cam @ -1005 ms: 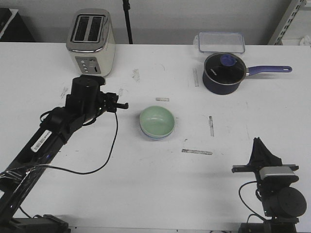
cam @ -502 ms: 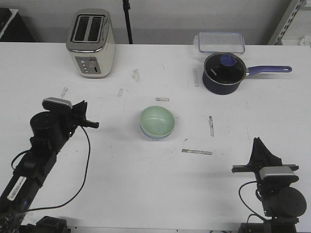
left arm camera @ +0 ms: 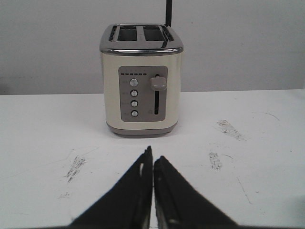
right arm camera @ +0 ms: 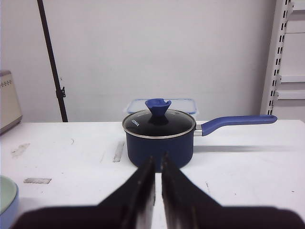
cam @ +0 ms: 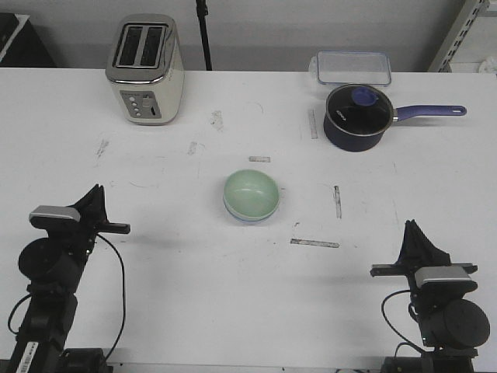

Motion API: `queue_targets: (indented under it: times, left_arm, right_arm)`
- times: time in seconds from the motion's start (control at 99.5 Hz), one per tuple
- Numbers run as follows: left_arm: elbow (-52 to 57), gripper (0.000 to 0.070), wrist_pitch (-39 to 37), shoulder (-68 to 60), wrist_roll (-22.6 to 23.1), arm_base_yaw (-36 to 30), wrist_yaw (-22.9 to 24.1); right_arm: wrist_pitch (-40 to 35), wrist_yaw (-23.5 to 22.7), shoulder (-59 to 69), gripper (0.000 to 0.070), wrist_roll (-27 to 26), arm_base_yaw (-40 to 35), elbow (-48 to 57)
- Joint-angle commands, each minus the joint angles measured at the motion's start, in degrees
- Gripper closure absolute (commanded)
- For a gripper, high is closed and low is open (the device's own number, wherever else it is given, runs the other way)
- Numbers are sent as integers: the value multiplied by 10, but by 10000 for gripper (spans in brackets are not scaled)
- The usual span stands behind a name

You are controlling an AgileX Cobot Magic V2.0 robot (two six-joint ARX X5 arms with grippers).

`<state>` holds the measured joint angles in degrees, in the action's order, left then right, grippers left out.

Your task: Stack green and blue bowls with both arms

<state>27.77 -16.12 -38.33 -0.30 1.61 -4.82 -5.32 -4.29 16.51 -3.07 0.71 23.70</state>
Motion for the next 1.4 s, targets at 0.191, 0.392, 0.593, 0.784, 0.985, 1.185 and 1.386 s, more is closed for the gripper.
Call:
queue_targets:
  times: [0.191, 0.392, 0.593, 0.784, 0.985, 1.185, 1.386]
  left_arm:
    - [-92, 699, -23, 110, -54, 0, 28]
    - [-102, 699, 47, 191, -54, 0, 66]
    - [-102, 699, 62, 240, -54, 0, 65]
    - [-102, 699, 62, 268, -53, 0, 65]
    - [-102, 699, 62, 273, -53, 0, 65]
    - [-110, 699, 81, 288, -42, -10, 66]
    - [-122, 699, 103, 303, 0, -32, 68]
  right_arm:
    - [6, 1, 0, 685, -5, 0, -2]
    - [6, 1, 0, 685, -5, 0, -2]
    - [6, 1, 0, 685, -5, 0, -2]
    - [6, 1, 0, 685, -5, 0, -2]
    - [6, 1, 0, 685, -5, 0, -2]
    - [6, 1, 0, 685, -5, 0, -2]
    - [6, 1, 0, 685, -5, 0, -2]
